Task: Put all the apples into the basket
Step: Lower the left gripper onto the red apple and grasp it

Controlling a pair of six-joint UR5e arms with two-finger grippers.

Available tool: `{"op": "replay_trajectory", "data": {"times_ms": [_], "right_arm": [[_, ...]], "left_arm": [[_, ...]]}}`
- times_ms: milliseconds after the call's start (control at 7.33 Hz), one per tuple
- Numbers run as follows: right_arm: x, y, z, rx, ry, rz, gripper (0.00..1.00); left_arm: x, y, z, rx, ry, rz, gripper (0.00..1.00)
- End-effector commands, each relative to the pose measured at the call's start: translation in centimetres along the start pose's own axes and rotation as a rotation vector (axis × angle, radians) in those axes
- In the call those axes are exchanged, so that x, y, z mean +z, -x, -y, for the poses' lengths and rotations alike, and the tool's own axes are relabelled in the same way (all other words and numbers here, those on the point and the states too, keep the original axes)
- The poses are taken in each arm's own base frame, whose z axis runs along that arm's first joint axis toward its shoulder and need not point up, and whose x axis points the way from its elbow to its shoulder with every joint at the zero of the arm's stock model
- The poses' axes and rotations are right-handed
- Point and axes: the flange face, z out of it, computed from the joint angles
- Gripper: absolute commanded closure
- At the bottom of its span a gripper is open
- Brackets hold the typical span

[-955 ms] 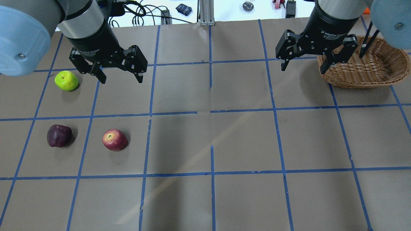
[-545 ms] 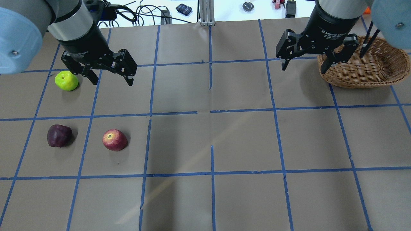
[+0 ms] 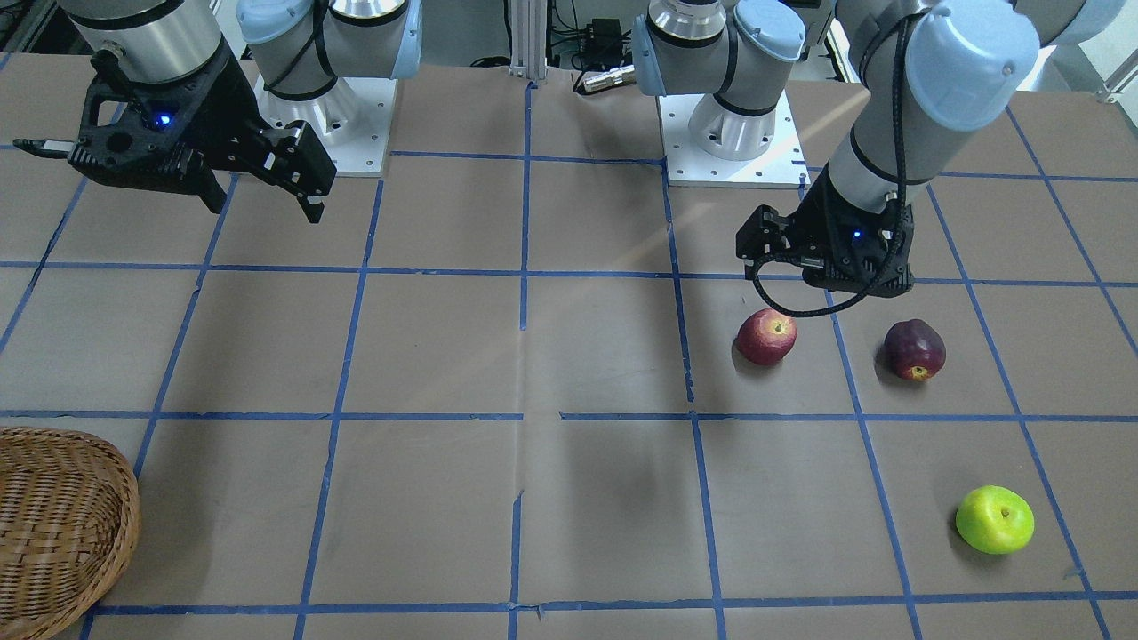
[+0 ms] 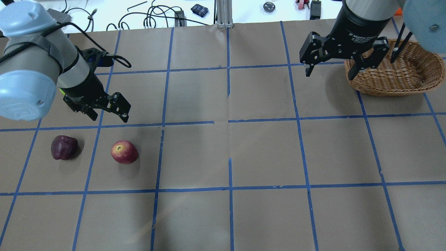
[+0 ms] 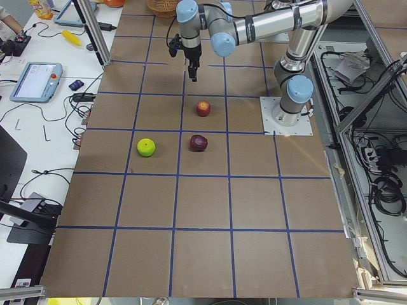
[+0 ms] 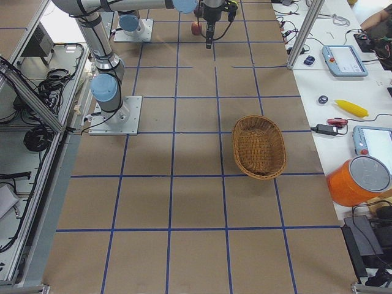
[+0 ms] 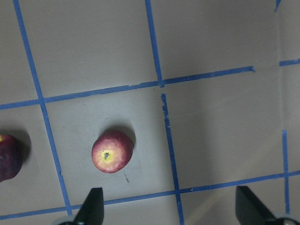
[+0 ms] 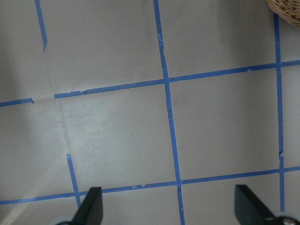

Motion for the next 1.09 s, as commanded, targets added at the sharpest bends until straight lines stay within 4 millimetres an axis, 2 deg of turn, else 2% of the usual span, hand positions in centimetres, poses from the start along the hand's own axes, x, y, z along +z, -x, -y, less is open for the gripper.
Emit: {"op": "replay_trajectory", "data": {"times_ms": [0, 136, 273, 682, 818, 955], "right_arm": [[0.0, 0.0, -0.1, 0.001, 0.0, -0.002, 0.0], [-0.1, -0.1, 0.0, -0.004, -0.002, -0.002, 0.0], [0.1, 0.0, 0.0, -0.012, 0.001, -0.001, 0.0], [0.0, 0.0, -0.1, -0.012, 0.0, -0.002, 0.0], [0.0, 0.0, -0.1, -0.01, 0.0, -0.002, 0.0], [0.0, 0.0, 0.0, -0.01, -0.003, -0.001, 0.0]], "left_arm": [[7.5, 3.2, -1.4, -0.03, 0.01, -0.016, 0.0], [10.7, 3.2, -2.1, -0.035, 0.026, -0.01, 0.0], [12.7, 3.2, -2.2, -0.041, 0.032, -0.012, 0.0], [15.3, 3.6, -1.3, -0.043, 0.064, -0.026, 0.0], [15.6, 3.7, -1.2, -0.043, 0.064, -0.027, 0.1], [15.8, 3.7, -1.2, -0.044, 0.071, -0.029, 0.41]]}}
